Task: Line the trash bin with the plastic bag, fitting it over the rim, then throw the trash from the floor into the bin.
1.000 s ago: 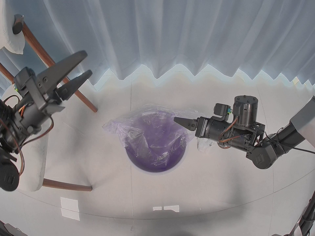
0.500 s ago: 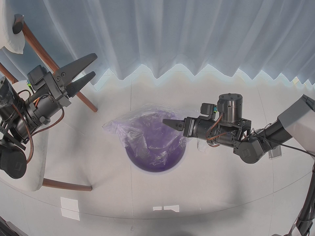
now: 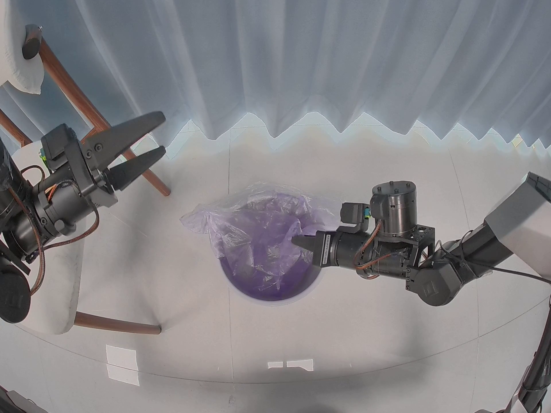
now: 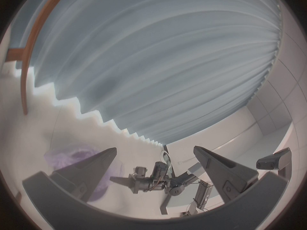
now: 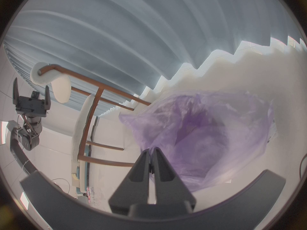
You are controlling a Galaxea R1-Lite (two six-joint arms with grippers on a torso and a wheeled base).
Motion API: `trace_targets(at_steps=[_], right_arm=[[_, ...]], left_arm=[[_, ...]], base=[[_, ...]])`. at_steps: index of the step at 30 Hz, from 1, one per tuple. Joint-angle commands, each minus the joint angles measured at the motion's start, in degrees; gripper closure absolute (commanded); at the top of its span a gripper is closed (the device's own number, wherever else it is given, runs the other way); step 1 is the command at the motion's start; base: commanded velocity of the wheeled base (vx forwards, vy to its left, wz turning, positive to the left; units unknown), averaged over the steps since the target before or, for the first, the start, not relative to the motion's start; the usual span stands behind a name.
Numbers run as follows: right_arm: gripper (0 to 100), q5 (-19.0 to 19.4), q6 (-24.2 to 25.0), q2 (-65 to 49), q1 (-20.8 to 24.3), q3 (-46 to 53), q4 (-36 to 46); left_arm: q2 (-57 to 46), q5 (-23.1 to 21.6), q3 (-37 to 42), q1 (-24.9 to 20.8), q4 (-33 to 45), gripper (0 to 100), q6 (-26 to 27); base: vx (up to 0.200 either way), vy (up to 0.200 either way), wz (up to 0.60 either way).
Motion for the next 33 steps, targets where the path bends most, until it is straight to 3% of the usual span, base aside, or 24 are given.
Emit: trace_targets(at_steps=[1, 4, 5, 12, 23, 30, 33], right_arm=[[100, 0.1, -0.14, -3.81, 2.9, 6.16, -0.22], [100, 0.19, -0.14, -4.6, 4.05, 9.41, -1.01], [100, 0.28, -0.14, -4.87, 4.84, 12.66, -3.56], [100, 2.12, -0.05, -4.34, 8.79, 24.17, -16.48], [100, 2.04, -0.31, -4.07, 12.22, 28.39, -18.85], [100, 1.95, -0.67, -3.28, 12.75, 28.48, -20.35], [100, 1.95, -0.75, -2.84, 12.92, 28.39, -20.44]], left_arm=[[-4.85, -0.97, 0.08, -0.48, 8.48, 0, 0.11], [-6.17, -0.97, -0.62, -1.0, 15.51, 0, 0.2], [-6.7, -0.97, -1.15, -1.44, 21.31, 0, 0.28], [-5.91, -0.88, -4.14, -4.34, 36.96, 0, 0.63], [5.43, -0.71, -5.45, -6.54, 40.39, 0, 0.63], [12.02, -0.71, -11.96, -8.74, 41.35, 0, 0.63], [13.43, -0.62, -14.6, -8.91, 46.36, 0, 0.72]], base=[[0.0, 0.0, 0.0], [0.0, 0.0, 0.0], [0.0, 0.0, 0.0], [0.0, 0.0, 0.0], [0.0, 0.0, 0.0], [0.0, 0.0, 0.0], [0.0, 0.0, 0.0]])
